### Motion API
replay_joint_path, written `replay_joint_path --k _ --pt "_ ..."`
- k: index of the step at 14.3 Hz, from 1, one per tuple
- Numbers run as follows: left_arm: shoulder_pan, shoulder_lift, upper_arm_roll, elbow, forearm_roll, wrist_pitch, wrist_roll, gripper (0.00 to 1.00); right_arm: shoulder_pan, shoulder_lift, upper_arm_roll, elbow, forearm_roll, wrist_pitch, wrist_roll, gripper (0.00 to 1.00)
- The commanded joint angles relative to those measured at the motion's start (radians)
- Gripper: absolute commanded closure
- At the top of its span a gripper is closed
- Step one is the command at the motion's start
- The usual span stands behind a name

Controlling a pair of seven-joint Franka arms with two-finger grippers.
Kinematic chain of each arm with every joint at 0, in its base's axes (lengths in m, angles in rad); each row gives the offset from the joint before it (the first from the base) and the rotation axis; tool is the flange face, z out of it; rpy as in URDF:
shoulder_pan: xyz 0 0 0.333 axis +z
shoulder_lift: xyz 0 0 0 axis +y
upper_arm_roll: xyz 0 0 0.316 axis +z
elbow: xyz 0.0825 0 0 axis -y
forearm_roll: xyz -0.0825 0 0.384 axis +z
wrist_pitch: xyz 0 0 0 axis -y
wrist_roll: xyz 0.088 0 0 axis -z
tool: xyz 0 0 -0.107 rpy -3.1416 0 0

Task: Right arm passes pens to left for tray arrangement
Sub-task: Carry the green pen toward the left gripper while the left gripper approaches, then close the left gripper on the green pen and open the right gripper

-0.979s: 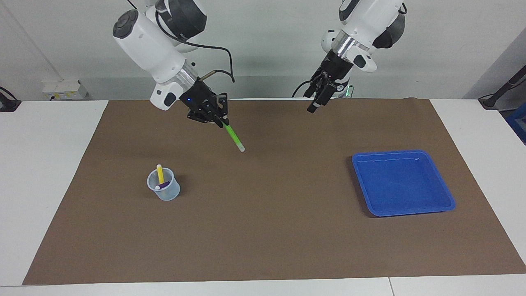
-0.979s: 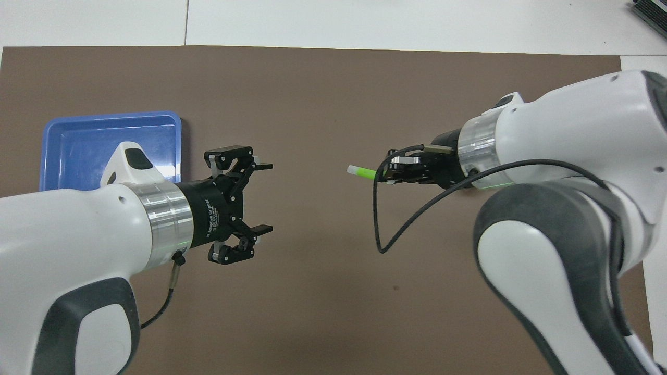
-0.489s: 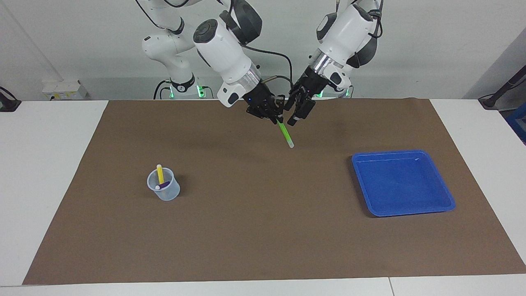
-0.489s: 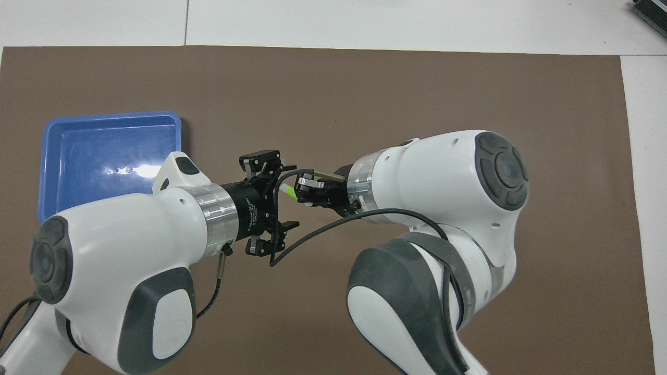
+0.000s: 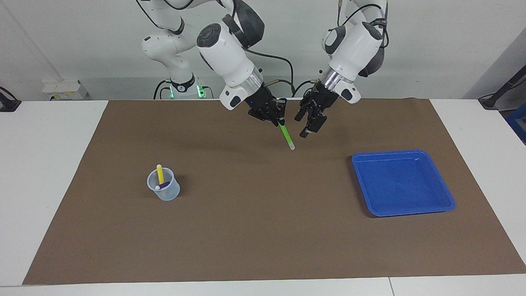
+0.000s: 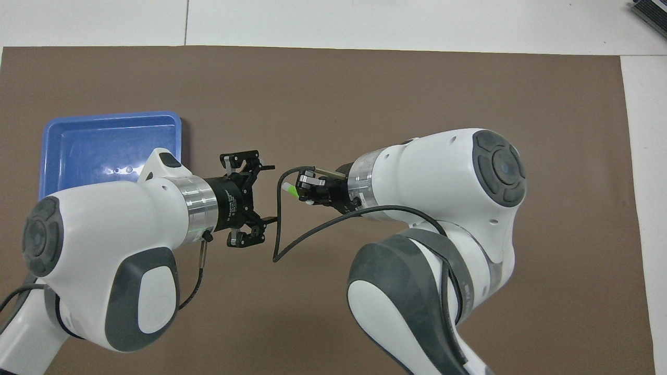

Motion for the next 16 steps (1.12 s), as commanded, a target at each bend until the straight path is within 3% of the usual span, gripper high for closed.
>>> replay_joint_path --k 1,9,13,14,16 --pt "-0.006 0.022 -0.002 -0.018 -0.024 0.037 0.021 0.05 -0.002 -0.010 0.001 -0.005 0.023 -0.008 0.026 0.94" --pt "-0.080 0.056 -0.002 -0.027 -0.024 0.114 -0.015 0.12 -0.001 -0.016 0.001 -0.019 0.020 -0.022 0.039 0.94" --pt "-0.080 0.058 -0.002 -0.030 -0.024 0.109 -0.011 0.32 -0.001 -0.017 0.001 -0.020 0.018 -0.022 0.036 0.94" --pt "-0.083 0.058 -0.002 -0.032 -0.024 0.111 -0.012 0.42 -0.001 -0.017 0.001 -0.020 0.018 -0.022 0.036 0.94" --pt "-0.091 0.058 -0.002 -0.032 -0.024 0.111 -0.014 0.42 -0.001 -0.017 0.001 -0.022 0.017 -0.022 0.036 0.94"
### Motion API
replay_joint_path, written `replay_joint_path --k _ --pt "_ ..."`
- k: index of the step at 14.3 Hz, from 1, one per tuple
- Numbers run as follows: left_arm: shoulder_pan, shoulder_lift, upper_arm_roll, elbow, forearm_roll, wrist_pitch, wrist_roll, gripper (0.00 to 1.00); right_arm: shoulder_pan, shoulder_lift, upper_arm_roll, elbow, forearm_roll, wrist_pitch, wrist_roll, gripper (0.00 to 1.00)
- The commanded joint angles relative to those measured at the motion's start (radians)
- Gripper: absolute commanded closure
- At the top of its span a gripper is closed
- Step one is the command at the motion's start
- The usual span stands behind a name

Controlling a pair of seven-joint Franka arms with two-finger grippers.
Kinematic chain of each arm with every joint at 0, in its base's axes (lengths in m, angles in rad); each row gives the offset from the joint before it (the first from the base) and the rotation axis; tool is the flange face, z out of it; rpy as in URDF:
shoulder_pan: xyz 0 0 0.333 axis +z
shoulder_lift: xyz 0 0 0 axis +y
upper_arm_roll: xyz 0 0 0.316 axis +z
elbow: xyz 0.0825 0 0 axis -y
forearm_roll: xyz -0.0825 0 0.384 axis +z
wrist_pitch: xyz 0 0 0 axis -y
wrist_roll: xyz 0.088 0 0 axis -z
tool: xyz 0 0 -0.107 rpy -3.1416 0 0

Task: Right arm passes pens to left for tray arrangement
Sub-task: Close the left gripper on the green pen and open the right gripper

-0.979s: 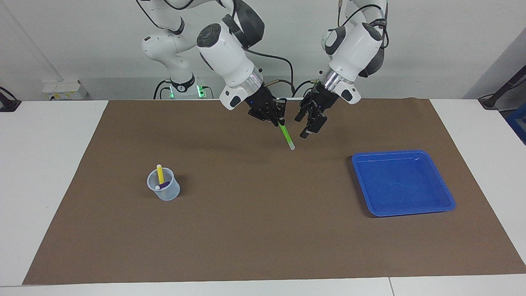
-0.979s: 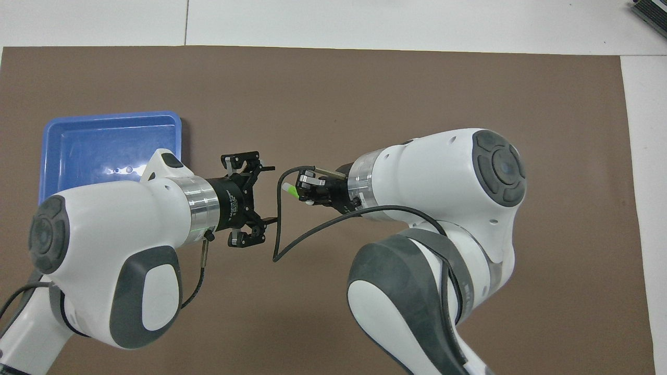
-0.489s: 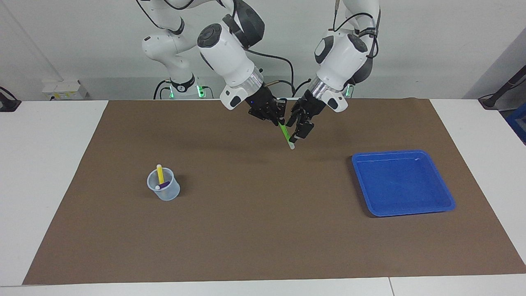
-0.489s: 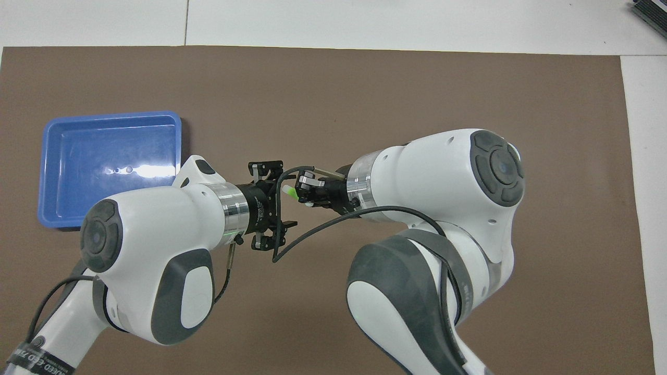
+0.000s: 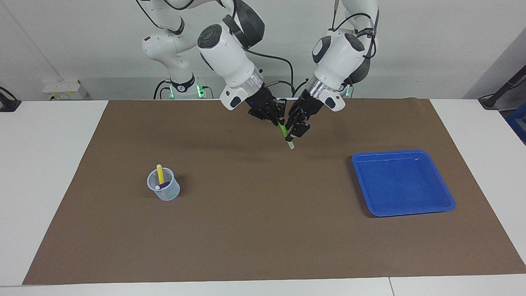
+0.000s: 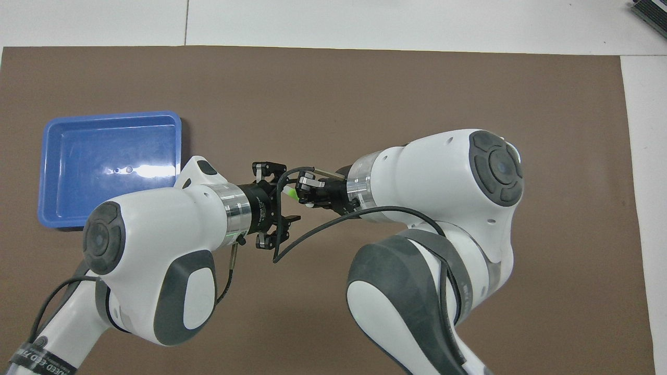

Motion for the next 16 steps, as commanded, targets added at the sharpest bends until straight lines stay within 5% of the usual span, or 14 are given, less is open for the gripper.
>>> replay_joint_path --k 1,11,12,15,16 --pt "-0.023 -0.005 0.009 -0.019 -0.023 0.027 -0.006 0.42 -0.001 -0.017 0.000 -0.019 0.016 -0.011 0.012 0.94" --pt "-0.024 -0.004 0.009 -0.019 -0.023 0.023 0.008 0.75 -0.001 -0.019 0.000 -0.022 0.009 -0.011 0.013 0.90" --pt "-0.026 -0.004 0.009 -0.019 -0.023 0.023 0.008 0.80 -0.001 -0.019 0.000 -0.022 0.007 -0.011 0.013 0.81" --pt "-0.029 -0.004 0.011 -0.019 -0.023 0.026 0.008 1.00 -0.001 -0.019 0.000 -0.021 0.006 -0.011 0.015 0.33" --pt "-0.029 -0.004 0.009 -0.019 -0.023 0.026 0.008 1.00 -0.001 -0.019 0.000 -0.018 0.004 -0.011 0.010 0.33"
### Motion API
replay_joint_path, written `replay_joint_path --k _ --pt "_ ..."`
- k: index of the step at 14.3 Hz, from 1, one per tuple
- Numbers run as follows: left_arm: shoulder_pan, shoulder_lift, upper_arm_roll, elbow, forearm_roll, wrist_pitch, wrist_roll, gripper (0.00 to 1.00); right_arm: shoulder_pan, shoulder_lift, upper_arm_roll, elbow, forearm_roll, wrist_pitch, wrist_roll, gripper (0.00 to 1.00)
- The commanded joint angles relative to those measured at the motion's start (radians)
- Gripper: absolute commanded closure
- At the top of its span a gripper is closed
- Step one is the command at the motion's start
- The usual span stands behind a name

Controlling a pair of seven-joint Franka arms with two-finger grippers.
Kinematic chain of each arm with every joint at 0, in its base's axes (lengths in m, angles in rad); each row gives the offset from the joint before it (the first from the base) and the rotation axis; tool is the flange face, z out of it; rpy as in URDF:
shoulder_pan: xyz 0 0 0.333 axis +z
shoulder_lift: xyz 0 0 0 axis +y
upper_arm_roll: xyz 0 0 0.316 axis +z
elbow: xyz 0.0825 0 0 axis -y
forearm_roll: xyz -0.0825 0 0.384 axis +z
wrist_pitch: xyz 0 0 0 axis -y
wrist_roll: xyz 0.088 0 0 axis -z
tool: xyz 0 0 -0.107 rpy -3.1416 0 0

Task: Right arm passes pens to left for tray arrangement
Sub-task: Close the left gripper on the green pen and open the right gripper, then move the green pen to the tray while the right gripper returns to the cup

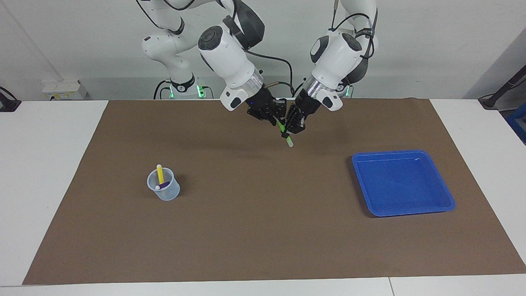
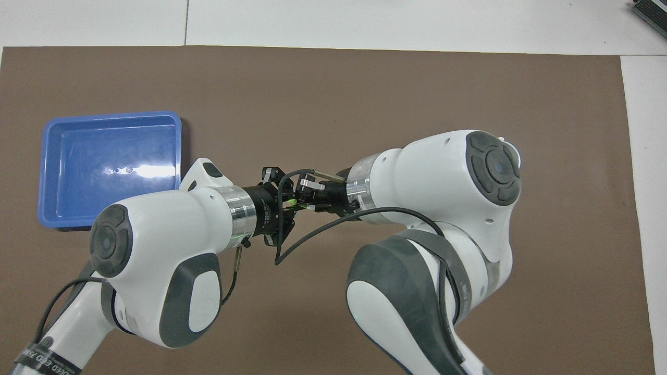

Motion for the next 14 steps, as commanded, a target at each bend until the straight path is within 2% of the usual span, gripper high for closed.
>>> replay_joint_path --k 1,2,3,7,10,14 --pt "-0.018 -0.006 0.011 -0.018 -0.023 0.018 0.011 1.00 -0.002 -0.018 0.000 -0.010 0.003 0.001 0.009 0.31" --pt "-0.018 -0.006 0.009 -0.018 -0.023 0.018 0.011 1.00 -0.005 -0.020 -0.002 -0.009 0.003 0.000 0.007 0.20" --pt "-0.018 -0.006 0.011 -0.018 -0.023 0.018 0.011 1.00 -0.014 -0.021 -0.005 -0.006 -0.003 -0.014 0.001 0.00" --pt "-0.018 -0.006 0.011 -0.013 -0.018 0.007 0.040 1.00 -0.093 -0.055 -0.011 0.025 -0.117 -0.123 -0.094 0.00" --pt "-0.004 -0.009 0.015 -0.001 -0.014 -0.065 0.149 1.00 -0.213 -0.072 -0.014 0.039 -0.134 -0.265 -0.337 0.00" --pt "0.073 -0.021 0.018 0.010 -0.008 -0.192 0.340 1.00 -0.357 -0.092 -0.014 0.002 -0.316 -0.336 -0.684 0.00"
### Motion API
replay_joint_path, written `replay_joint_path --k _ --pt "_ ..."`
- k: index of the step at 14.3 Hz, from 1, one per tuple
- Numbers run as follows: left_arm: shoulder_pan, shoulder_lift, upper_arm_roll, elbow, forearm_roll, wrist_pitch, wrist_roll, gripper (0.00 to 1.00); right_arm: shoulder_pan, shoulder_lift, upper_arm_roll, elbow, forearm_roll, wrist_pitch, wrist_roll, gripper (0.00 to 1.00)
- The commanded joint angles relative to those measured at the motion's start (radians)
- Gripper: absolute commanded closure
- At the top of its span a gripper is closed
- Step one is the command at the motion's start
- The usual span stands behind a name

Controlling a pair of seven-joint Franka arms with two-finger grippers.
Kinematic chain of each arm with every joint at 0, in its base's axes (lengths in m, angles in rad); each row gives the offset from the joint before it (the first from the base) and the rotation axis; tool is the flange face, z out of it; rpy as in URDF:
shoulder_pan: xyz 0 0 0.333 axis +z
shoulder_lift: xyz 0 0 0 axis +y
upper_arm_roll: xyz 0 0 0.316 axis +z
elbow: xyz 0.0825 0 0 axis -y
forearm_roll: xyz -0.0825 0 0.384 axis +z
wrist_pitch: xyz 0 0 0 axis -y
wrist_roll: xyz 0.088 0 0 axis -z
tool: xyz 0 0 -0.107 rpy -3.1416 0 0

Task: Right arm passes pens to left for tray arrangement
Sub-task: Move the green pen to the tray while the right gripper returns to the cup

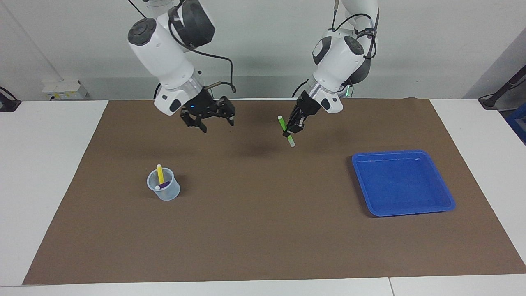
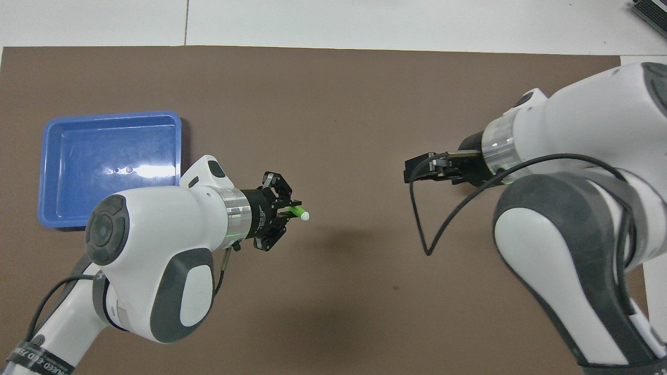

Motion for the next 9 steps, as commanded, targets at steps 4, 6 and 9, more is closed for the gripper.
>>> replay_joint_path --k 4,6,9 --pt "0.154 -0.019 0.004 0.064 0.133 -0.243 0.274 1.00 -0.140 -0.016 0.014 -0.091 -0.202 0.032 -0.341 0.00" --pt "0.214 -0.021 0.006 0.078 0.194 -0.311 0.386 1.00 -0.159 -0.018 0.014 -0.172 -0.231 0.109 -0.357 0.04" --pt "0.309 -0.033 0.006 0.092 0.323 -0.379 0.579 1.00 -0.160 -0.010 0.014 -0.233 -0.271 0.167 -0.348 0.18"
